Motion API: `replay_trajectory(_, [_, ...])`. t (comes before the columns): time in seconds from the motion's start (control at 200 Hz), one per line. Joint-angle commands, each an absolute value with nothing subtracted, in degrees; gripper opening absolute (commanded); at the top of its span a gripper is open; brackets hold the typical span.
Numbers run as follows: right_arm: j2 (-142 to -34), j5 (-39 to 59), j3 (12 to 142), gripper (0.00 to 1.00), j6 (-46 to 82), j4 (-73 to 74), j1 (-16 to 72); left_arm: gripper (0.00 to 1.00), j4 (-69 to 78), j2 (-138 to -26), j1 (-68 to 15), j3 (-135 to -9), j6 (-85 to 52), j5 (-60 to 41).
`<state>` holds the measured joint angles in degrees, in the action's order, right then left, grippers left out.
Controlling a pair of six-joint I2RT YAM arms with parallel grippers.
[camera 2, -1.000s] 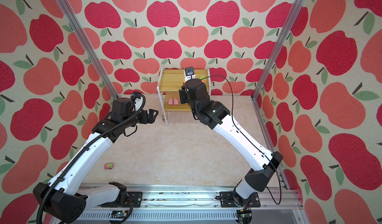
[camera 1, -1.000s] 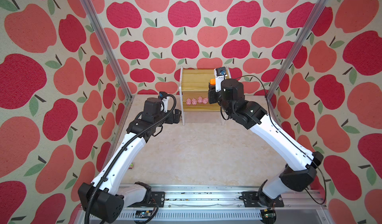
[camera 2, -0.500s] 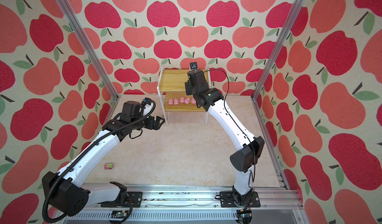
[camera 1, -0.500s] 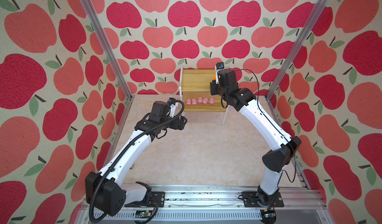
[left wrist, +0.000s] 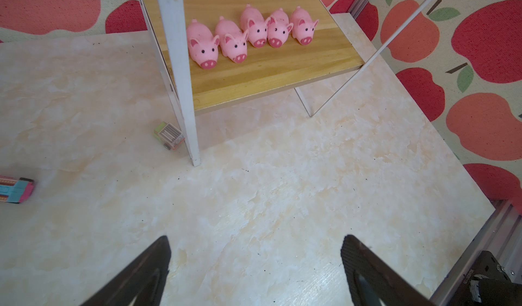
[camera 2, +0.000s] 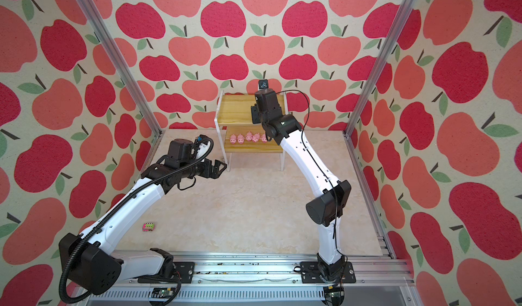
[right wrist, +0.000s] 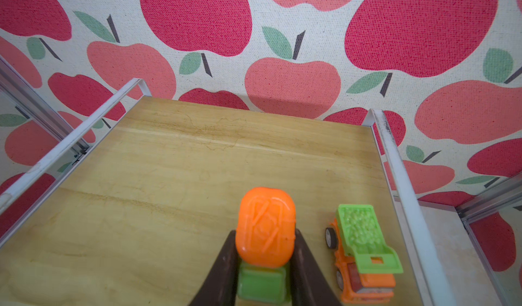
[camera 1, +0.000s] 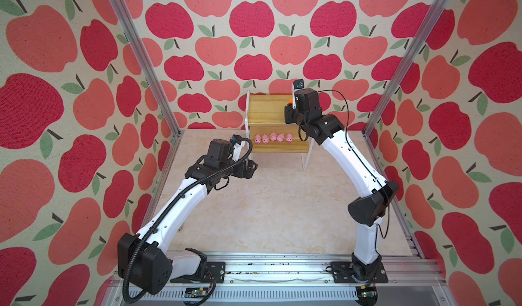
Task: Place and organize the plastic toys onto the shelf
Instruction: 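Lower the truck beside the other truck on the upper shelf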
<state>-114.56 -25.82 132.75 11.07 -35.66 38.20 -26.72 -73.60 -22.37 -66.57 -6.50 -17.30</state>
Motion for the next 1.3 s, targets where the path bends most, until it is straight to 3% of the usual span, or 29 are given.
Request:
replay_trajectory(0.0, [-116.39,-26.09,136.07,0.21,12.66,-37.48,37.67,0.96,-25.22,-73.65,-22.15,-65.78,-7.12,-18.56])
replay_trajectory(1.296, [-116.13,-27.77,132.64,0.22,13.82,-37.53,36.70,0.96,-24.88,-72.94,-22.15,-65.32,-7.47,-18.90])
